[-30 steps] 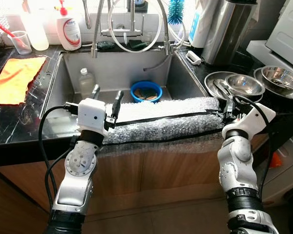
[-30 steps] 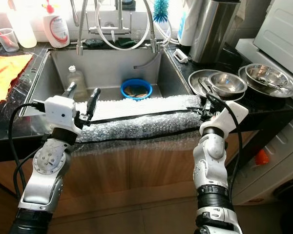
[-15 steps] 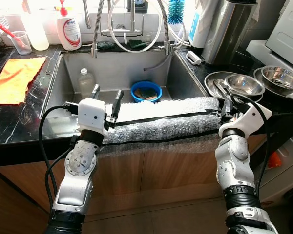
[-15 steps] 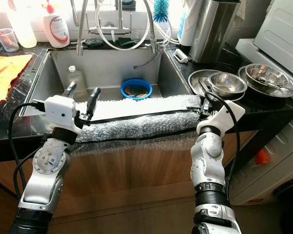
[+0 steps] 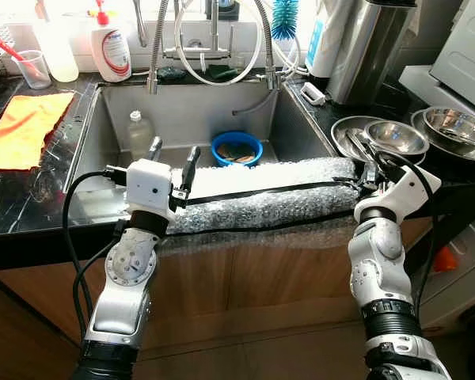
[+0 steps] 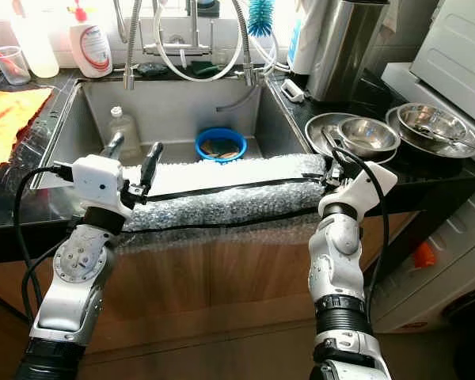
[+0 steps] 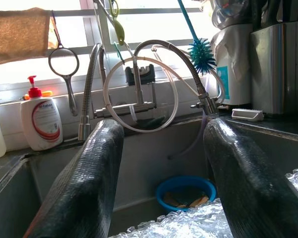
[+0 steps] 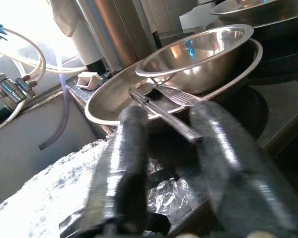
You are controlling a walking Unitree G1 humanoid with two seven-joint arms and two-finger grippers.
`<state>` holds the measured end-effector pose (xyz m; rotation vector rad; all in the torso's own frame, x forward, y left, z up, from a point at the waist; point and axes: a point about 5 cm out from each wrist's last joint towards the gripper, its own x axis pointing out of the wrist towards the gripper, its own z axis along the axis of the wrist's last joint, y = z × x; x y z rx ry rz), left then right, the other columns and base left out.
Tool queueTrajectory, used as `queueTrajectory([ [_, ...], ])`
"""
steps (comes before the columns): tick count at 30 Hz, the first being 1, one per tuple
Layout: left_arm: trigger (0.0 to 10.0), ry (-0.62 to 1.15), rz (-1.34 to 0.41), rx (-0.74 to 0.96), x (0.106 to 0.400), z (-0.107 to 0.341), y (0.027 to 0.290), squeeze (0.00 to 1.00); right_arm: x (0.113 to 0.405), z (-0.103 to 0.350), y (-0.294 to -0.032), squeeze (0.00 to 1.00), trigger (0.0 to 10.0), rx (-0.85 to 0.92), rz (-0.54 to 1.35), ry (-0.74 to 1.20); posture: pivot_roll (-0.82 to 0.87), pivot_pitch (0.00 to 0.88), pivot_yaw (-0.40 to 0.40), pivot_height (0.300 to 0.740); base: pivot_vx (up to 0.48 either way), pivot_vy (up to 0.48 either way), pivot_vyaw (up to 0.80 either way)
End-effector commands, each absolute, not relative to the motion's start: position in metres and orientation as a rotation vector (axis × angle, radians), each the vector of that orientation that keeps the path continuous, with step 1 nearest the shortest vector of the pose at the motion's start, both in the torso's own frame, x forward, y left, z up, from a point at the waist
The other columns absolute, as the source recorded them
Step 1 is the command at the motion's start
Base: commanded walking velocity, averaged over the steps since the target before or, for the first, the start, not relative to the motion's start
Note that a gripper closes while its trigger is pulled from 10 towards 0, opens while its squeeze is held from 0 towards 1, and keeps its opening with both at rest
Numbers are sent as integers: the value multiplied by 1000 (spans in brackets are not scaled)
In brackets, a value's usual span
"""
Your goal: Kitchen organization
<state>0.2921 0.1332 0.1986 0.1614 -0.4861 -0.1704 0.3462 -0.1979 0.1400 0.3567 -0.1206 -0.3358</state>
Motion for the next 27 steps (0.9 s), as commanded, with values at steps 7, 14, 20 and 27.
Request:
queueTrajectory([
  [7,10000,-478,-182,161,294,199,132,0,349,143,-197,0,10000,373,-342,-129,48,0,-67,740,0,0,0],
  [14,10000,-479,-183,162,293,200,132,0,349,142,-197,0,8824,370,-337,-123,49,0,-67,740,0,0,0],
  [20,10000,-479,-183,164,294,200,132,0,349,143,-196,0,0,377,-332,-134,49,0,-66,740,0,0,0],
  [27,10000,-480,-183,163,294,200,131,0,350,143,-195,0,0,375,-329,-130,49,0,-67,740,0,0,0],
])
